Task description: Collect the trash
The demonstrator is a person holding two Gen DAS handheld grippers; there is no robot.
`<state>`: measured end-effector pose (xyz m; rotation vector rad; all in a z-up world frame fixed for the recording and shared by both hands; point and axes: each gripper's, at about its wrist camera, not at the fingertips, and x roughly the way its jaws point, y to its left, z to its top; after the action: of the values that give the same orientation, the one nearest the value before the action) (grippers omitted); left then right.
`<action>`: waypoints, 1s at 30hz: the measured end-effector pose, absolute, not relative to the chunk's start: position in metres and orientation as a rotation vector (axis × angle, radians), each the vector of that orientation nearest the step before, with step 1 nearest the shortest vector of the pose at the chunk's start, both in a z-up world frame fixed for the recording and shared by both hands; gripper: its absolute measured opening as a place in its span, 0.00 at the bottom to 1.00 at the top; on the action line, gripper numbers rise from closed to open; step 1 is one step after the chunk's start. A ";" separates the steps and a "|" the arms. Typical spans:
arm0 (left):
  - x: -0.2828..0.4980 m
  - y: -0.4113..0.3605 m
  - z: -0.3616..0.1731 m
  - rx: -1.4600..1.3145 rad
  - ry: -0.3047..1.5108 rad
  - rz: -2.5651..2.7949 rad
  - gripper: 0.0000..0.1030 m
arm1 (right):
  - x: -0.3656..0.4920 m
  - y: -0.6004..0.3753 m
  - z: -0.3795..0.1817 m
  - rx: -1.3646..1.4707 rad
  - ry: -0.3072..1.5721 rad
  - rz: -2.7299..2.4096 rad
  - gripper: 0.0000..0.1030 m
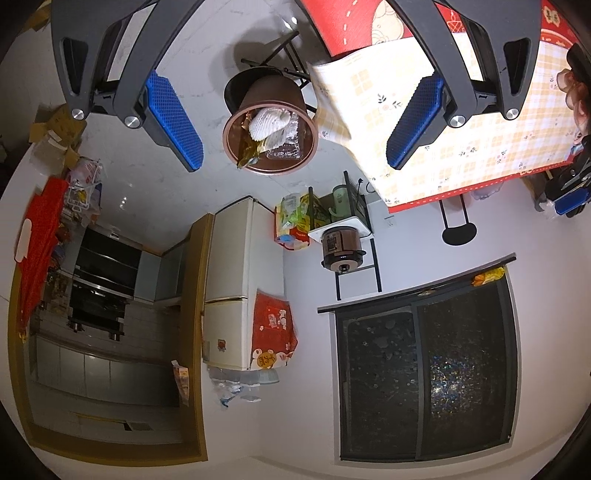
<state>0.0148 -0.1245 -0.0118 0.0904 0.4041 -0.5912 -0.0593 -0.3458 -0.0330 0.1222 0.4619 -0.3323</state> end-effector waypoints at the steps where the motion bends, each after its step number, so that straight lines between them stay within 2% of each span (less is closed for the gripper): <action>1: 0.012 -0.124 -0.012 0.091 0.404 -0.591 0.94 | -0.060 -0.345 -0.033 0.123 0.463 -0.334 0.95; 30: 0.005 -0.117 -0.005 0.104 0.394 -0.586 0.94 | -0.072 -0.342 -0.034 0.134 0.462 -0.363 0.95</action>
<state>0.0045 -0.1175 -0.0054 0.1035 0.3941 -0.5857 -0.0720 -0.3422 -0.0342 0.1345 0.4622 -0.3631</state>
